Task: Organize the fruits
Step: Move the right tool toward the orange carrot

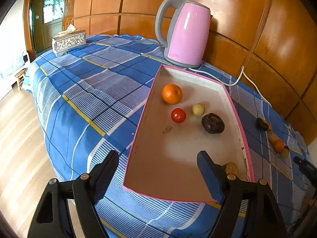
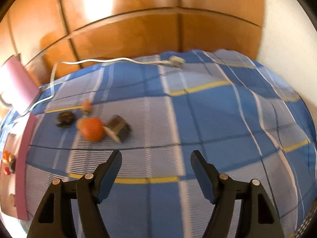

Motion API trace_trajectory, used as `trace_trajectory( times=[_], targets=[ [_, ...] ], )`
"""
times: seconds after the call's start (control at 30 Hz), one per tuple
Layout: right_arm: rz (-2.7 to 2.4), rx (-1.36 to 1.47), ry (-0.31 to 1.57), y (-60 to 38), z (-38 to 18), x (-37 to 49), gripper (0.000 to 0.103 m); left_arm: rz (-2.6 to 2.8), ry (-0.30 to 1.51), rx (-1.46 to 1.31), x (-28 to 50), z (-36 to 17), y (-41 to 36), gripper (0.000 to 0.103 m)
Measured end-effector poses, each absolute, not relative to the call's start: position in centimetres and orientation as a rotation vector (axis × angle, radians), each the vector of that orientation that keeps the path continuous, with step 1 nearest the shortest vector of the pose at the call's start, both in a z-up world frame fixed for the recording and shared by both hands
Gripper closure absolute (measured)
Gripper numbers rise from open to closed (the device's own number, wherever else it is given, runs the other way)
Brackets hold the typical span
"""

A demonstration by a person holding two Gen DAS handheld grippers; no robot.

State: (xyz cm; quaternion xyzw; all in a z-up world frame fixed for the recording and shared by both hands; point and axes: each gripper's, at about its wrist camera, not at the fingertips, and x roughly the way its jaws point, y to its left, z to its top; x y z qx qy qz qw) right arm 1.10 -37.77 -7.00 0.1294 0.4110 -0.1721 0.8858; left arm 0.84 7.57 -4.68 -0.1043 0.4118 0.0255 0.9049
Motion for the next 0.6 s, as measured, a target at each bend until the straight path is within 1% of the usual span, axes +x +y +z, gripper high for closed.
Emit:
trace_trajectory(
  times=[0.2,0.53,0.57,0.6],
  targets=[
    [-0.226,0.193,0.852,-34.8,-5.6,3.6,0.033,0.053,0.856,-0.224,0.9,-4.8,7.7,0.021],
    [-0.133,0.089,0.874,-32.1,-5.2,6.9,0.034,0.060,0.869,-0.240,1.1,-5.1,8.1,0.020],
    [-0.127,0.078,0.877,-32.0,-5.2,7.5,0.035,0.061,0.869,-0.240,1.2,-5.1,8.2,0.020],
    [-0.122,0.071,0.880,-31.9,-5.1,8.0,0.040,0.060,0.869,-0.241,1.2,-5.1,8.2,0.020]
  ],
)
